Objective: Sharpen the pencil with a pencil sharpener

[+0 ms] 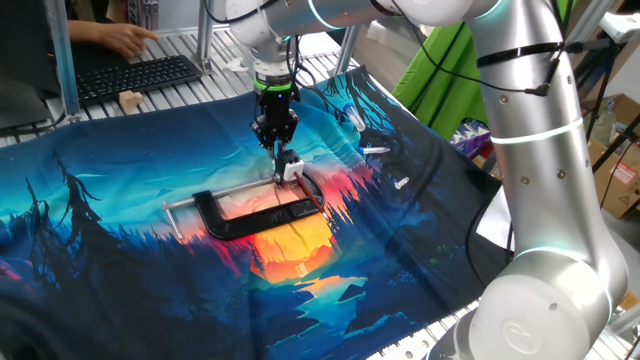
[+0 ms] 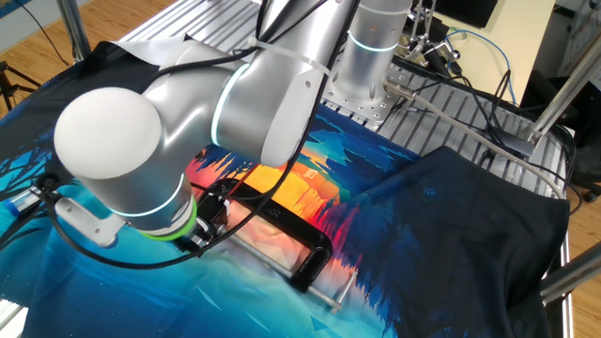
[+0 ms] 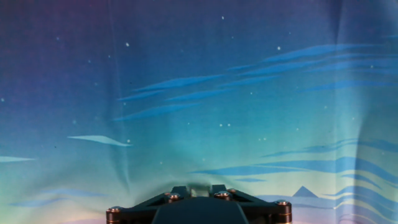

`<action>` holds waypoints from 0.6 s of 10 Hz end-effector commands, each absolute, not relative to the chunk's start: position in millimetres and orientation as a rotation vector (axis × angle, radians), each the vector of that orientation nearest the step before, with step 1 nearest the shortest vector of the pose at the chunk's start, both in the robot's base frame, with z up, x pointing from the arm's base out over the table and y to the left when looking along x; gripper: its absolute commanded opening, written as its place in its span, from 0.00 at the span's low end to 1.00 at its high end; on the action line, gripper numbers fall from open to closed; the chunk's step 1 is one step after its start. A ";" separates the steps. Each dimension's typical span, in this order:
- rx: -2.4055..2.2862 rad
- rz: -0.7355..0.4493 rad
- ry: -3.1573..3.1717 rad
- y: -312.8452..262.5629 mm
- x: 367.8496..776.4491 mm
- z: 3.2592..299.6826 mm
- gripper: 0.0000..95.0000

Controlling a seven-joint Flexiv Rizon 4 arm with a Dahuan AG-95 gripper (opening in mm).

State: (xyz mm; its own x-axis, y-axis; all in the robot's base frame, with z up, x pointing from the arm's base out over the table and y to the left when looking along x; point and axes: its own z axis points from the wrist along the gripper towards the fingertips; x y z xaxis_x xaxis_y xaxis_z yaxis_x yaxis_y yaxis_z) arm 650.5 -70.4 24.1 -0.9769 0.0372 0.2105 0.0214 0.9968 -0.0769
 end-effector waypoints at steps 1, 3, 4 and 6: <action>-0.040 0.107 -2.921 -69.0 651.3 21.7 0.40; -0.030 0.097 -2.907 -68.6 651.8 18.0 0.20; -0.022 0.096 -2.899 -68.8 652.2 16.5 0.20; -0.015 0.094 -2.882 -69.1 652.0 16.3 0.20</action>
